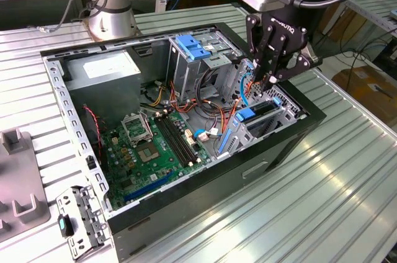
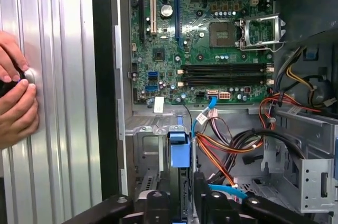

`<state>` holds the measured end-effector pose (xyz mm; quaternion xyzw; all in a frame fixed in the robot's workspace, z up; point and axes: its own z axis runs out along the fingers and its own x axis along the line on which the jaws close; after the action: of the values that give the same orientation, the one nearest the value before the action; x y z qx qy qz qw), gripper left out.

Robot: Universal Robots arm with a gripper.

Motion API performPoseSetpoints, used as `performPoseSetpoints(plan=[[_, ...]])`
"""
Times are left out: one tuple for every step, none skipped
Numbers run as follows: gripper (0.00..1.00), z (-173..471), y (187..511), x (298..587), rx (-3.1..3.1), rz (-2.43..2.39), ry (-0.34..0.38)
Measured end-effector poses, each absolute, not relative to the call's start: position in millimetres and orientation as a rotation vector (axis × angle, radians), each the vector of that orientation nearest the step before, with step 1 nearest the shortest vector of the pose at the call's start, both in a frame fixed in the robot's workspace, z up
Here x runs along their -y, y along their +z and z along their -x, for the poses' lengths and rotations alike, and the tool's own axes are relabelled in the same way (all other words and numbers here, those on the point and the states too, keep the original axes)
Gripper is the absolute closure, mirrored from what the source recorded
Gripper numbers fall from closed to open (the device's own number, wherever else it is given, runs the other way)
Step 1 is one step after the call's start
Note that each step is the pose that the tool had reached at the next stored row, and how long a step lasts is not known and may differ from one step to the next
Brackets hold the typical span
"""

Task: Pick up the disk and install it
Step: 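Insert the disk into the insertion slot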

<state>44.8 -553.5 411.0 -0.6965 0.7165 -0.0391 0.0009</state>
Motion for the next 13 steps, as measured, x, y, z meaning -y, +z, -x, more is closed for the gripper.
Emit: performPoseSetpoints(plan=[[0.70,-45,409,554,-2.250,2.187,-0.123],[0.82,-45,406,554,-2.250,2.187,-0.122],[0.88,-45,403,555,-2.250,2.187,-0.123],[0.89,-45,399,555,-2.250,2.187,-0.123],[0.89,-45,396,555,-2.250,2.187,-0.123],[0.89,-46,393,555,-2.249,2.187,-0.123],[0.89,-46,391,555,-2.249,2.187,-0.123],[0.89,-46,389,555,-2.250,2.187,-0.123],[0.89,-47,387,555,-2.250,2.187,-0.123],[0.89,-47,384,555,-2.250,2.187,-0.123],[0.89,-47,382,555,-2.250,2.187,-0.123],[0.89,-47,378,555,-2.249,2.187,-0.122],[0.89,-47,377,555,-2.248,2.185,-0.118]])
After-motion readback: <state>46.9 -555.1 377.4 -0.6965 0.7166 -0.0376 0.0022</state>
